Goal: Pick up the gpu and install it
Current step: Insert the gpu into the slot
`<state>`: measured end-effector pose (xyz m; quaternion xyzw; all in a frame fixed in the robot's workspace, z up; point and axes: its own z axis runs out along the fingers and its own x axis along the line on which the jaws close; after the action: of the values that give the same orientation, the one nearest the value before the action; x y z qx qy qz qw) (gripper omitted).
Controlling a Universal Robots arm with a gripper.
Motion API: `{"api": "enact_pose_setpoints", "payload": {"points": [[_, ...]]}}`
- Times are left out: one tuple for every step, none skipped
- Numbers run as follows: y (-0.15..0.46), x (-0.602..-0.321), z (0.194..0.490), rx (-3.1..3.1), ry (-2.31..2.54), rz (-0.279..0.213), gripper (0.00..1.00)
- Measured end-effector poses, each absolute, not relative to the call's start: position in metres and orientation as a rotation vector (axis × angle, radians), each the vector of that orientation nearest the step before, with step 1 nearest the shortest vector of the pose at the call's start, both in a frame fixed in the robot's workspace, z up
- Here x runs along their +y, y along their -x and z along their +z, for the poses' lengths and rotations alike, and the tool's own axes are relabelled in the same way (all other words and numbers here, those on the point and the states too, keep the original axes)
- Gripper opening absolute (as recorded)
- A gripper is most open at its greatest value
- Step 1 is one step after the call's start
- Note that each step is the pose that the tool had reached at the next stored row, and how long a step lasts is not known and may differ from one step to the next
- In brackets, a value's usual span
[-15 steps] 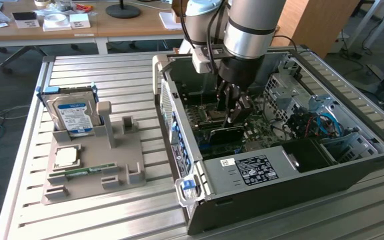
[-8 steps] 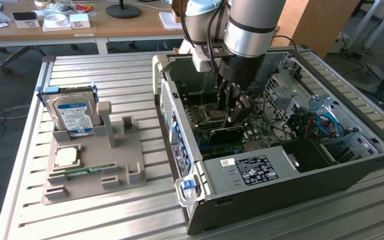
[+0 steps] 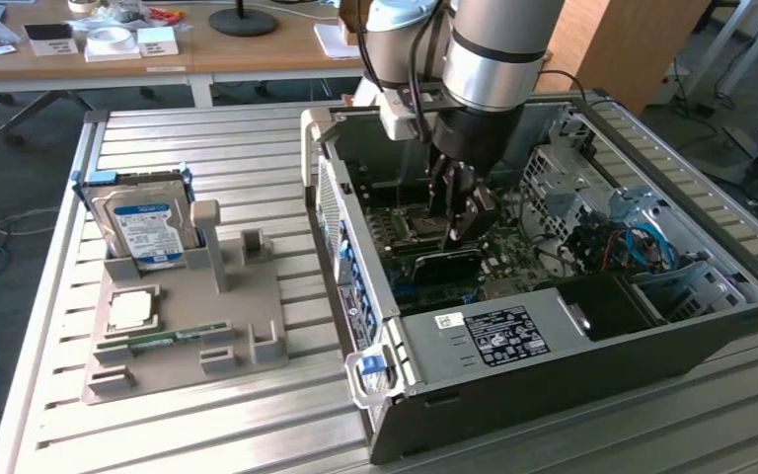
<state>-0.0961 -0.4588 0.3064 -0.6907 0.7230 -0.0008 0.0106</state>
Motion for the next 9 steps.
{"api": "enact_pose_setpoints", "payload": {"points": [[0.0961,-0.4588,0.3064,2.256,2.155,-0.003,0.57],[0.0961,-0.4589,0.3064,2.256,2.155,-0.003,0.57],[0.096,-0.4589,0.3064,2.256,2.155,-0.003,0.57],[0.0961,-0.4589,0.3064,2.256,2.155,-0.003,0.57],[0.0961,-0.4589,0.3066,2.256,2.155,-0.003,0.57],[0.0961,-0.4589,0.3074,2.257,2.156,-0.003,0.57],[0.0961,-0.4589,0.3081,2.256,2.156,-0.003,0.57],[0.0961,-0.4589,0.309,2.256,2.155,-0.003,0.57],[0.0961,-0.4589,0.3102,2.256,2.155,-0.003,0.57]]}}
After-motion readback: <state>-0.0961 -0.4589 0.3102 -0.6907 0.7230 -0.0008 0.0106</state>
